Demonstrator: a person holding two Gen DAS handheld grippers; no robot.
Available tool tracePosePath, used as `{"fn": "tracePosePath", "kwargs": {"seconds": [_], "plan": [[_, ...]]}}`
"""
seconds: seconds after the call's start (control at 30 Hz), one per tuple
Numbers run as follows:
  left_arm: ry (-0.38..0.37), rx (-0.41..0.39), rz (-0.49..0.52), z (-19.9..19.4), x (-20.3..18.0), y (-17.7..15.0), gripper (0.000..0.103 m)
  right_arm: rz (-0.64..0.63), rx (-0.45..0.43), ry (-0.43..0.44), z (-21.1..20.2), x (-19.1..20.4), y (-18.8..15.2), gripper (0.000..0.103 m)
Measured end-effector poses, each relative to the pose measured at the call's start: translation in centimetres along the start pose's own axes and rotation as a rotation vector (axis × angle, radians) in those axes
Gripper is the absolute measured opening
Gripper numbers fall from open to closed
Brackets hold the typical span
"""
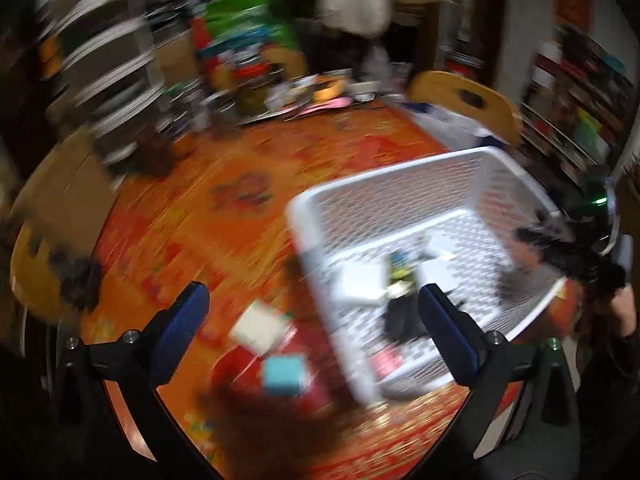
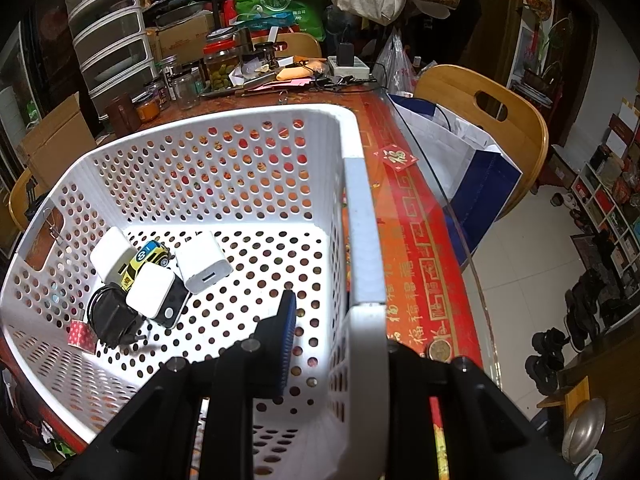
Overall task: Organize rigid objects
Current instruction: 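Lower the left tool onto the teal cube charger and grasp it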
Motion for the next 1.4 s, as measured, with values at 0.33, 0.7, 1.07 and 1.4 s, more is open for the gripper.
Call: {"fn": "tracePosePath", "kwargs": {"seconds": [0.33, 0.7, 1.07, 1.4], "plan": [[0.043, 0.207, -0.157, 8.5, 6.8, -10.0, 0.103, 0.002, 0.005, -0.004, 0.1, -0.1, 0.1, 0.023], [0.125, 0.208, -0.173, 14.0, 6.1, -11.3, 0.103, 0.003, 0.008, -0.006, 0.2, -0.2, 0.1, 0.023], [0.117, 0.129, -0.207, 12.7, 5.7, -10.8, 0.039, 0.002, 0.009, -0.007, 0.2, -0.3, 0.1, 0.023], [0.256, -0.020, -0.271, 8.4, 9.0, -9.0, 0.039, 0.002, 0.004, -0.004, 0.2, -0.4, 0.3, 0.023]]}}
Point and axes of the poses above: each gripper's, at about its wrist camera, not at the fingertips, and z roughly the way its jaws point, x to its left, y to its top, the point moved 6 cm from there along z, roughly the way its jaws point, and after that the axes turned 11 degrees about -z, right-handed, at the moved point
